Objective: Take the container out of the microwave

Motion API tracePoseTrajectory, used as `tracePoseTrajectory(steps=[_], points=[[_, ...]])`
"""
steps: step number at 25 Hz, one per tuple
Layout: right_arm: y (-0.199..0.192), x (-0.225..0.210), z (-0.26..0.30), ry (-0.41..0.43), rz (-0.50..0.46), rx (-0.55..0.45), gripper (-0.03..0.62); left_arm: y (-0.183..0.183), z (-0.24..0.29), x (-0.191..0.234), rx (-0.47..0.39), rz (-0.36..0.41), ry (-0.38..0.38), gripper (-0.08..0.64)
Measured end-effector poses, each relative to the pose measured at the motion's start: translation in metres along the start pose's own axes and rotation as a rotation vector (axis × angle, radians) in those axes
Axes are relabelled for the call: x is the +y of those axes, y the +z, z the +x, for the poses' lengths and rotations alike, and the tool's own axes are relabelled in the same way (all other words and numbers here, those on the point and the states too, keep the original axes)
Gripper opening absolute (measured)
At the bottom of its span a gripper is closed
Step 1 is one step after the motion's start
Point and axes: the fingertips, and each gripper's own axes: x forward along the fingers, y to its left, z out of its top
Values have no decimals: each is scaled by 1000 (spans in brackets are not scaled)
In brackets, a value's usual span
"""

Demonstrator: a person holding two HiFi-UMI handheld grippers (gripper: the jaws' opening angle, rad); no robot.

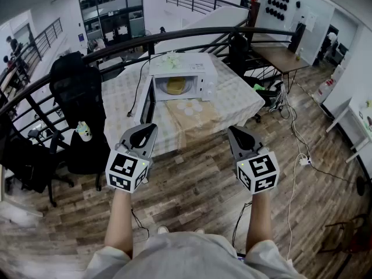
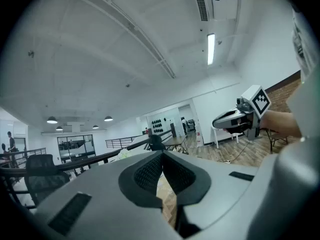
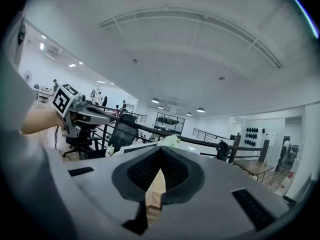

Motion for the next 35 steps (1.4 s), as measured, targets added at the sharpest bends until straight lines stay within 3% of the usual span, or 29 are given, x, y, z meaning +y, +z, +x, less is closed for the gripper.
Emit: tracePoseTrajectory(steps=[5,12,19,24,35], points=[[-7,-28,-5,9,45,-38,14,-2,14,-15,15,0,28,17],[-24,-56,-10,95,66,-54,14,-7,29,-33,44,-30,94,17],[-37,-85,13,111,75,-42,12,-17,67,-29,79,-17,101,17],[-26,-98,63,111,52,-75,12,-25,114,8,62,-13,100,17],[-5,-133,231,116,47,-37,12,-38,225,150,48,-7,101,17]])
